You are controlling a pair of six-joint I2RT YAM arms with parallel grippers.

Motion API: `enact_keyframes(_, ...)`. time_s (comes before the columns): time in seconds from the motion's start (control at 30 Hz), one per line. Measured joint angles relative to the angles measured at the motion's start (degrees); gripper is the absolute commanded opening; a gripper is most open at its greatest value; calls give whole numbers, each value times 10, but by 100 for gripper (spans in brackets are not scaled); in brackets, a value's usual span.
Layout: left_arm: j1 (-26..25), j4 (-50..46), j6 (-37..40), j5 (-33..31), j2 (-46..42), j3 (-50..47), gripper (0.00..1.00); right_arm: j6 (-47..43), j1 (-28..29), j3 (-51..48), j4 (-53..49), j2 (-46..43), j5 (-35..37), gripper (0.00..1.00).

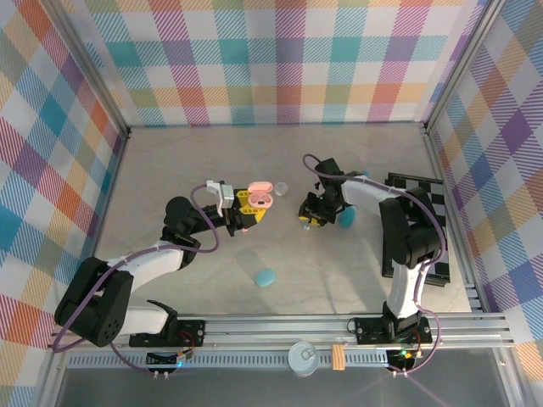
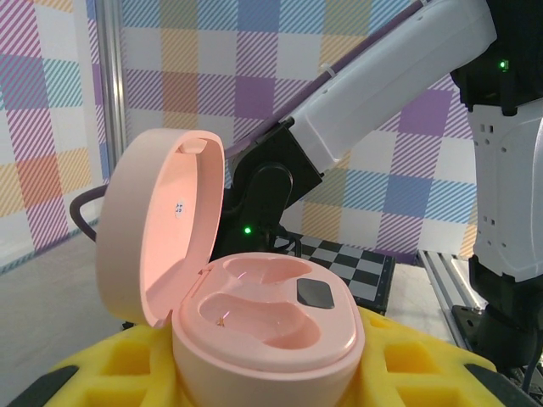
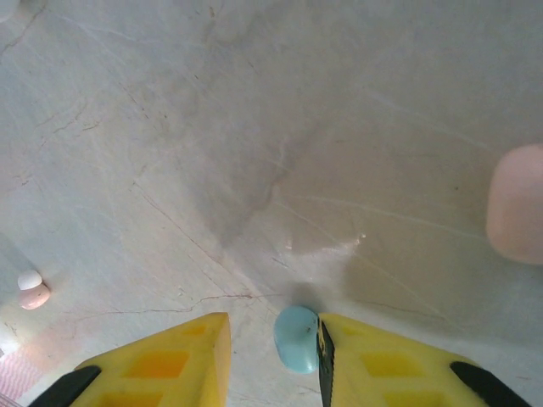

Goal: Insert the wireless bluetooth earbuds into the charging case

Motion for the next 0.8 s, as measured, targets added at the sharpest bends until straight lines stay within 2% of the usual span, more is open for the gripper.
enact_keyframes(0.37, 2, 0, 0, 0, 0, -3, 31, -71, 31, 49, -71, 33, 48, 30)
enact_keyframes(0.6, 2, 0, 0, 0, 0, -3, 31, -92, 38, 63, -88, 46, 64, 22)
enact_keyframes(0.8, 3, 0, 0, 0, -4, -3, 31, -123, 39, 78, -125, 47, 91, 19)
